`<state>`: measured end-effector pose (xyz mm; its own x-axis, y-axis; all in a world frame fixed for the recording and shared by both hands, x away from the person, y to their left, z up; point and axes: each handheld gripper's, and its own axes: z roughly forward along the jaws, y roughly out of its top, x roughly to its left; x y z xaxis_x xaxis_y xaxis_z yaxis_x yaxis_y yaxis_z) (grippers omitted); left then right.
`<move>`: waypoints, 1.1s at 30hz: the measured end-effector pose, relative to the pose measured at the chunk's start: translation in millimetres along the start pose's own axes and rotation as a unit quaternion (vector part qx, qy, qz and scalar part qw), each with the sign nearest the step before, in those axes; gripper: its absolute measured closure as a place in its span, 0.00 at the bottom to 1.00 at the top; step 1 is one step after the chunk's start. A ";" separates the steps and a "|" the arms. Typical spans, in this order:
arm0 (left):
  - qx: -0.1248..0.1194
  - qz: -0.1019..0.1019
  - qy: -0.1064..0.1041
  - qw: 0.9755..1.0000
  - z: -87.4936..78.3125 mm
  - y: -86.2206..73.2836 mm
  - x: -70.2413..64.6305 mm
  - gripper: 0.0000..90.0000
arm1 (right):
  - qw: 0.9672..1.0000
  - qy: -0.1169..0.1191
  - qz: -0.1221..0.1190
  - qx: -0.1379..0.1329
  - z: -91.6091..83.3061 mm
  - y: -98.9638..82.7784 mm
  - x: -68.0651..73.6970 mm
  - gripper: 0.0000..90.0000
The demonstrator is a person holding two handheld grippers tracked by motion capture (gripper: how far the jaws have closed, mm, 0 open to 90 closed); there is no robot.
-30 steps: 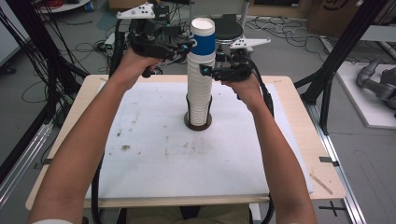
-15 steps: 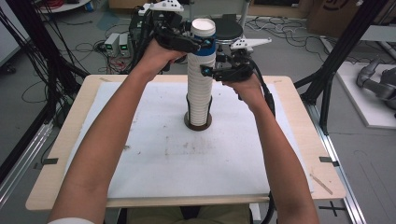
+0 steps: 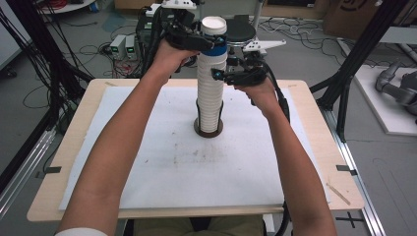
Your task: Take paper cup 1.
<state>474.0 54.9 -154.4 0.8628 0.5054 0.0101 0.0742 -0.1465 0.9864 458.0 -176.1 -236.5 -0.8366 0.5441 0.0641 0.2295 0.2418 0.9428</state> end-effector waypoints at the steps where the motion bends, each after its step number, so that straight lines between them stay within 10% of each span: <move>1: 0.000 0.000 0.000 1.000 0.0 0.0 0.0 0.30 | 1.000 0.000 -0.001 0.000 0.1 0.0 -0.2 0.26; 19: -0.126 -0.057 0.012 0.990 -52.1 28.6 8.2 0.30 | 1.000 -0.004 -0.007 0.006 -4.6 -0.9 0.8 0.30; 33: -0.103 -0.035 0.029 0.994 -112.0 3.0 11.8 0.30 | 0.999 -0.012 -0.014 0.027 -35.2 -17.6 0.1 0.24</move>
<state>428.4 155.7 -132.9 0.8281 0.5578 -0.0565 0.0237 0.0659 0.9975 436.4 -208.6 -241.6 -0.8310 0.5555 0.0302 0.2333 0.2987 0.9254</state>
